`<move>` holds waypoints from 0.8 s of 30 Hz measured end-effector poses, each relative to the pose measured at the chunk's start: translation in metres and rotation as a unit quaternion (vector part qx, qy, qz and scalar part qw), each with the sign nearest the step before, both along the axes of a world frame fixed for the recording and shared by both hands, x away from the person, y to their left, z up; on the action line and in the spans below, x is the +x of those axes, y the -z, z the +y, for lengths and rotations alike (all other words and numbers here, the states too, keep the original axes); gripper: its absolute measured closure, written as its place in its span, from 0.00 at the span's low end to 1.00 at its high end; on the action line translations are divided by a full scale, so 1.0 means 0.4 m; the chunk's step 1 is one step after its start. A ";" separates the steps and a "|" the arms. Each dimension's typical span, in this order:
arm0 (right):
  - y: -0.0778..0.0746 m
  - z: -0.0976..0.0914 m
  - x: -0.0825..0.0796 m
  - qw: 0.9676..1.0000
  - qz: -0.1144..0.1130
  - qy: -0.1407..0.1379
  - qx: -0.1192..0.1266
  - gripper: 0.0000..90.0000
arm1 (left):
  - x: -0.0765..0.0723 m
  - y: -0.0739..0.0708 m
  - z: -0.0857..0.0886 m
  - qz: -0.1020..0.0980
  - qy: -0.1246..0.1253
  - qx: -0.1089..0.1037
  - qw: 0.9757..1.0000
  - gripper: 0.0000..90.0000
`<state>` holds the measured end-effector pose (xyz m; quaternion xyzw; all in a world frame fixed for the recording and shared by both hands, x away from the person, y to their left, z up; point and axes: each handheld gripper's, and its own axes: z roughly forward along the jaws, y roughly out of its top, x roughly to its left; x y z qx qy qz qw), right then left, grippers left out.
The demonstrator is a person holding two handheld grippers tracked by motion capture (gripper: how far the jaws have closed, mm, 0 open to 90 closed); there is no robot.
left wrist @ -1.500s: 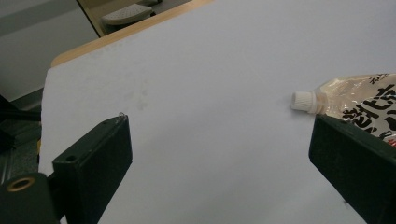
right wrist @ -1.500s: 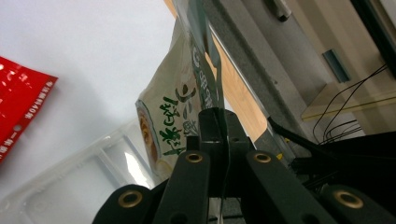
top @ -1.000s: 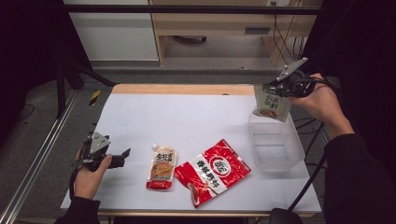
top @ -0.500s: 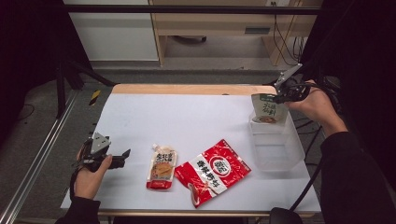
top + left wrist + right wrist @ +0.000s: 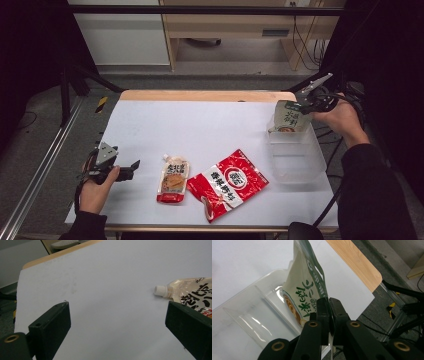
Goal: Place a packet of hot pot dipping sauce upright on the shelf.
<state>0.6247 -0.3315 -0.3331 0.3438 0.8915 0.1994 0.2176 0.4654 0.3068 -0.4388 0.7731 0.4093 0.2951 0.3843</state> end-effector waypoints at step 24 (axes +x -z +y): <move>-0.063 0.036 -0.101 0.994 -0.100 0.047 0.009 0.29 | -0.002 0.007 -0.023 0.016 0.020 0.003 1.000 0.07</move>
